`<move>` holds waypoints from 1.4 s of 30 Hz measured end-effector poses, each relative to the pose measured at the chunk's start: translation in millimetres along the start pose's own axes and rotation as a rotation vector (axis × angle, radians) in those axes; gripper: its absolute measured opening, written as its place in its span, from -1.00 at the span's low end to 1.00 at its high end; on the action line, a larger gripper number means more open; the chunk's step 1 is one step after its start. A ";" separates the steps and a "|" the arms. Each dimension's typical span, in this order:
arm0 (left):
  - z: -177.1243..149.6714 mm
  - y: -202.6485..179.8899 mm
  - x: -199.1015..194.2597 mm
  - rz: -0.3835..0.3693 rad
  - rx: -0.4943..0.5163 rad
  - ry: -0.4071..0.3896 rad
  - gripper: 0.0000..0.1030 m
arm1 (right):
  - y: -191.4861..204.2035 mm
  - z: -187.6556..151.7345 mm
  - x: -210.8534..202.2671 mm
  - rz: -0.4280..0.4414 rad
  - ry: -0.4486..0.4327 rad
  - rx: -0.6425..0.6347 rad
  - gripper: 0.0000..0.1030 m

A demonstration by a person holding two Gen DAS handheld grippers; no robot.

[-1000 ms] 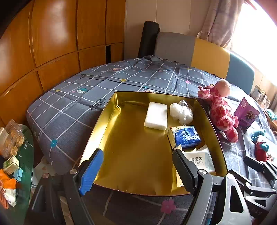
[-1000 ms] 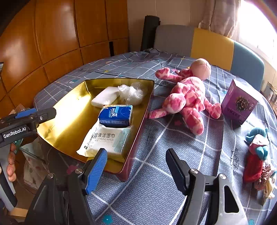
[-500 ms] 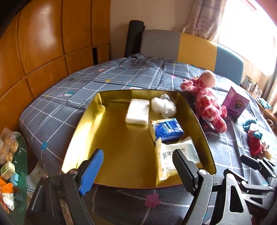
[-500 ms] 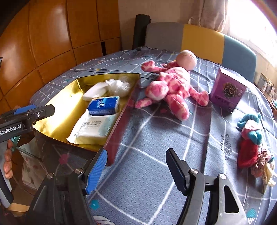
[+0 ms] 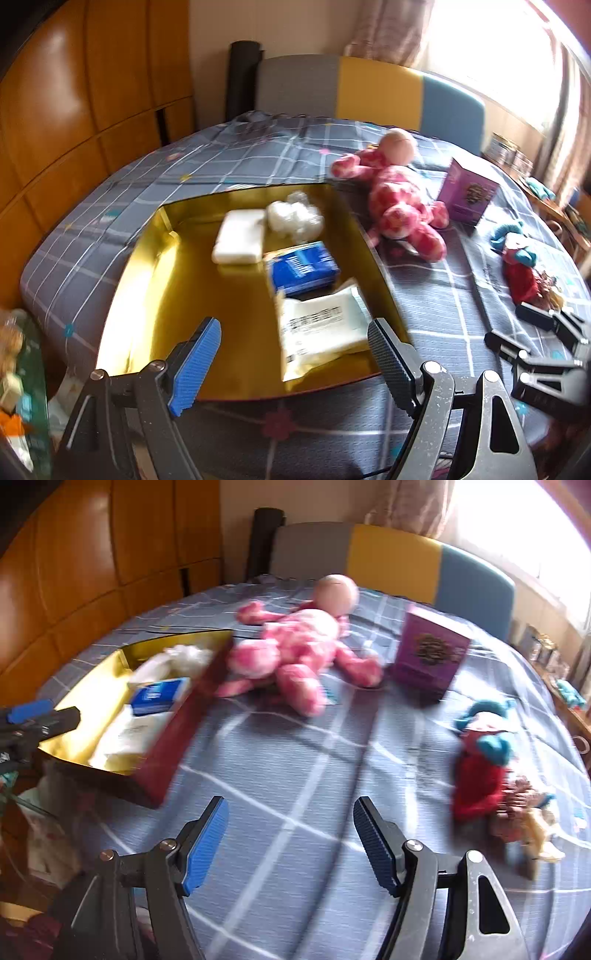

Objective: Organize soft objects
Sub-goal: 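Move both tools back toward the remaining soft items on the bed, then grasp the blue plush elephant in pink cloth with the left tool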

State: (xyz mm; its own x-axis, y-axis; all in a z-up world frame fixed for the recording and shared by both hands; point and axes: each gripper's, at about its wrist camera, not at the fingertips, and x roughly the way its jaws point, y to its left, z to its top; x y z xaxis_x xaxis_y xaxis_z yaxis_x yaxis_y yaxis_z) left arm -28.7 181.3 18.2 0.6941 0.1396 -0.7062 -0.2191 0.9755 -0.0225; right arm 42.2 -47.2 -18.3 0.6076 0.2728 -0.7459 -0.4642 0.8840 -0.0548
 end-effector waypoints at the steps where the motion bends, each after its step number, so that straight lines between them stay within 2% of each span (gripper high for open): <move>1: 2.2 -4.6 0.6 -0.006 0.011 -0.001 0.60 | -9.9 -0.6 -2.1 -0.021 0.001 0.004 0.38; 5: 13.2 -25.3 4.3 -0.052 0.056 0.015 0.60 | -55.5 -0.4 -13.4 -0.119 -0.006 0.039 0.38; 9: 23.0 -46.2 6.7 -0.103 0.097 0.019 0.60 | -116.9 2.6 -26.9 -0.225 -0.020 0.126 0.38; 14: 32.9 -77.0 14.2 -0.166 0.161 0.035 0.60 | -193.4 0.6 -37.9 -0.349 -0.042 0.297 0.38; 16: 37.3 -89.1 20.8 -0.189 0.165 0.060 0.60 | -219.2 -7.3 -39.0 -0.427 -0.039 0.394 0.38; 17: 39.1 -95.3 23.9 -0.201 0.168 0.070 0.60 | -231.0 -12.1 -39.3 -0.437 -0.038 0.459 0.38; 20: 43.9 -118.0 32.0 -0.212 0.187 0.079 0.63 | -258.6 -23.9 -46.7 -0.399 -0.055 0.643 0.38; 23: 51.7 -142.4 43.6 -0.261 0.194 0.109 0.68 | -268.8 -29.2 -49.0 -0.379 -0.055 0.704 0.38; 26: 62.4 -174.8 54.8 -0.306 0.223 0.124 0.68 | -266.6 -30.0 -47.4 -0.348 -0.051 0.720 0.38; 38: 102.5 -304.7 109.3 -0.393 0.355 0.191 0.69 | -271.2 -37.8 -43.3 -0.306 -0.033 0.777 0.38; 42: 110.4 -340.2 133.9 -0.420 0.359 0.229 0.69 | -270.4 -35.9 -39.2 -0.284 -0.023 0.769 0.38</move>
State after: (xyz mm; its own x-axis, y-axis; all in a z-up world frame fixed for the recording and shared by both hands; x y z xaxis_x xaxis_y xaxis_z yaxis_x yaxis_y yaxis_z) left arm 214.5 -113.1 9.5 0.4968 -0.2720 -0.8242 0.3157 0.9412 -0.1203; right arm 120.7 -310.6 1.8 0.6527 0.0002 -0.7576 0.2755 0.9315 0.2376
